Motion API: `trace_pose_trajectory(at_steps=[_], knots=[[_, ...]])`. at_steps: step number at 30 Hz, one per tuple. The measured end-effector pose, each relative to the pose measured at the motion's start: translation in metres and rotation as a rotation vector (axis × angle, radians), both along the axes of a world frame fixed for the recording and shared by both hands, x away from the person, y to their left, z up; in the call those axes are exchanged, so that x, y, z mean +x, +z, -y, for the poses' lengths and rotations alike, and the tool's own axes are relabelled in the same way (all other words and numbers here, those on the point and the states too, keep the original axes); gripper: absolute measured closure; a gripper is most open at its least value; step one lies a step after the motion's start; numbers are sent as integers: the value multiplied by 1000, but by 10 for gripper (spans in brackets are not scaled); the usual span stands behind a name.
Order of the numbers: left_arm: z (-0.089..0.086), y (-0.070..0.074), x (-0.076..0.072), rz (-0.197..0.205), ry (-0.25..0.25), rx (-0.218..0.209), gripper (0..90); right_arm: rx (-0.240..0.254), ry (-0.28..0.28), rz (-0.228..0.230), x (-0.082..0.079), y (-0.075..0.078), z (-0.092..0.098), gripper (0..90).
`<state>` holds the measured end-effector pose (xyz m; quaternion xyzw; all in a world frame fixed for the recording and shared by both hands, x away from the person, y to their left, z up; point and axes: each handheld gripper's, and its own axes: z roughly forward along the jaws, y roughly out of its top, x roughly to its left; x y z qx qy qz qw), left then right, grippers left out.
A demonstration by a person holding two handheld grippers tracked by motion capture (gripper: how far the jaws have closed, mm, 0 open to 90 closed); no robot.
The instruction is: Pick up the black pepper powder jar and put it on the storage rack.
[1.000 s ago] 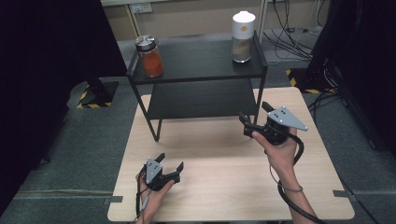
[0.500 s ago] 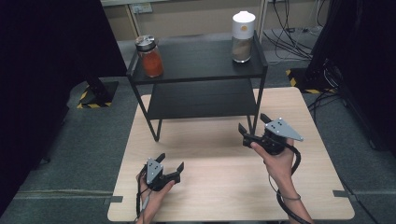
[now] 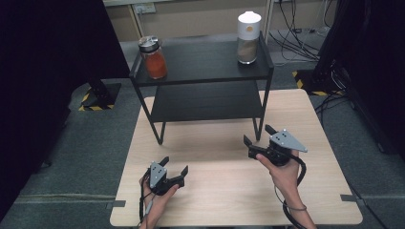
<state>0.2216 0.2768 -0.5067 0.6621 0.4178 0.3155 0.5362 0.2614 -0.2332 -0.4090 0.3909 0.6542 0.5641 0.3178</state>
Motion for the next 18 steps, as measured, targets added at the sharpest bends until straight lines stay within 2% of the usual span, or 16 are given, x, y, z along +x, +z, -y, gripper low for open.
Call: trace_pose_trajectory(at_steps=[18], knots=[[1, 0, 0, 1, -1, 1, 129, -20, -1, -63, -5, -31, 2, 118]])
